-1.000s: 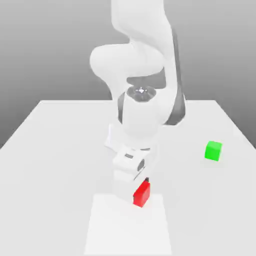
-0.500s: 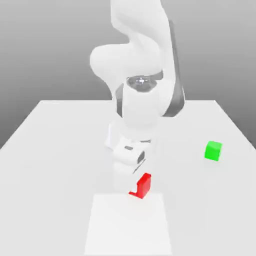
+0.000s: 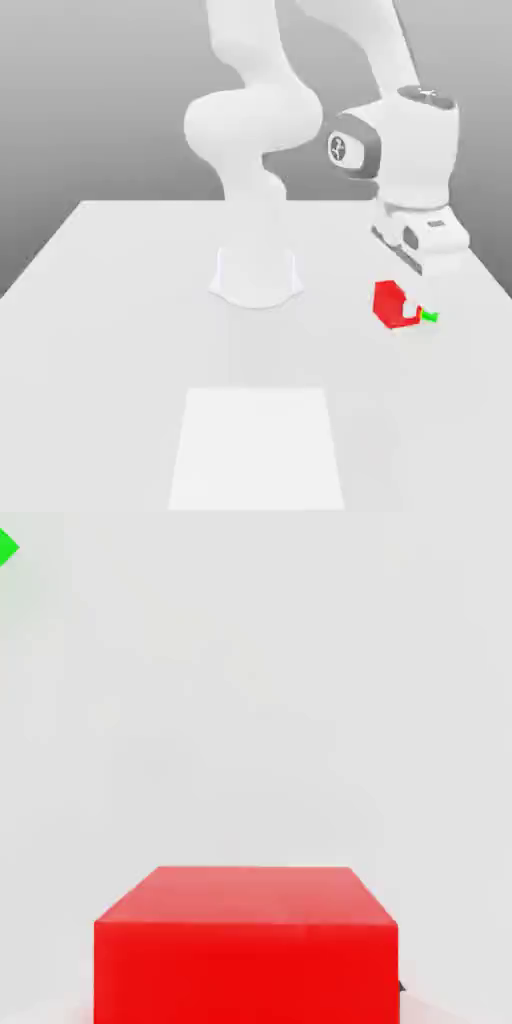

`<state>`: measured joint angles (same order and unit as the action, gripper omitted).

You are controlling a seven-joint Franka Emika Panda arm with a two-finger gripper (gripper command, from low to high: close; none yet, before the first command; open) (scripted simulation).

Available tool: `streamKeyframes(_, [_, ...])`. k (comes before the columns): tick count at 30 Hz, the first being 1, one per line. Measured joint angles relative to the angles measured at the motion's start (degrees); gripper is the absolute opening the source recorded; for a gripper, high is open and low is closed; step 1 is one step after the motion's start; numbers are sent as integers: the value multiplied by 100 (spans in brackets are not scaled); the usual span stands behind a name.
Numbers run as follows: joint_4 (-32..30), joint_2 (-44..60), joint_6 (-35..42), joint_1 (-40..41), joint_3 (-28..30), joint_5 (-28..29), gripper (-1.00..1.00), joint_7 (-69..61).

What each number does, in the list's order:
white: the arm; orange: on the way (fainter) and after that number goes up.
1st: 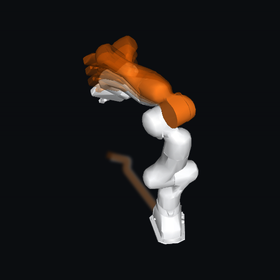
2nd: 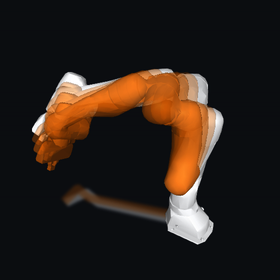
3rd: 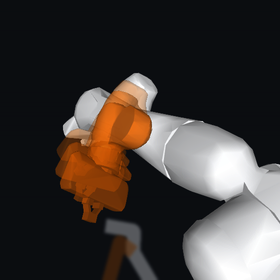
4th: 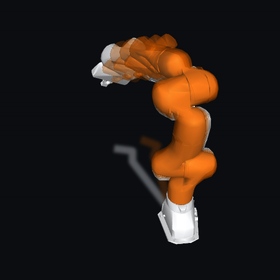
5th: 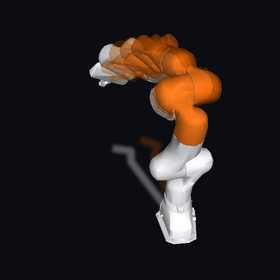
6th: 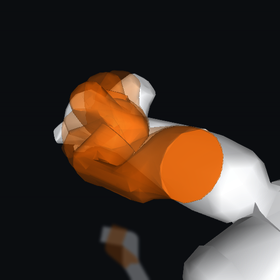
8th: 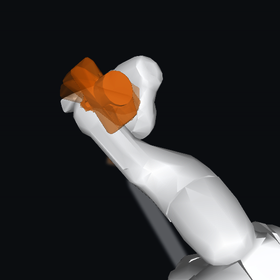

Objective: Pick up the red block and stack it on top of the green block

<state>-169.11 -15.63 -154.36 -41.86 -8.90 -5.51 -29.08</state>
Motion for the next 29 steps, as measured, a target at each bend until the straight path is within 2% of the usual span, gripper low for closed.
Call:
streamKeyframes(7, [11, -85, 163, -1811, -762, -429, -100, -1080])
streamKeyframes(16, [111, 435, -172, -1474, -1062, 326, -100, -642])
streamKeyframes(23, [118, 1087, -836, -1253, -1168, 820, -100, -302])
streamKeyframes(27, [82, 1518, -1321, -1271, -1172, 881, -100, -259])
streamKeyframes(28, [72, 1606, -1423, -1263, -1197, 850, 100, -281])
streamKeyframes(29, [72, 1606, -1422, -1278, -1198, 850, 100, -281])
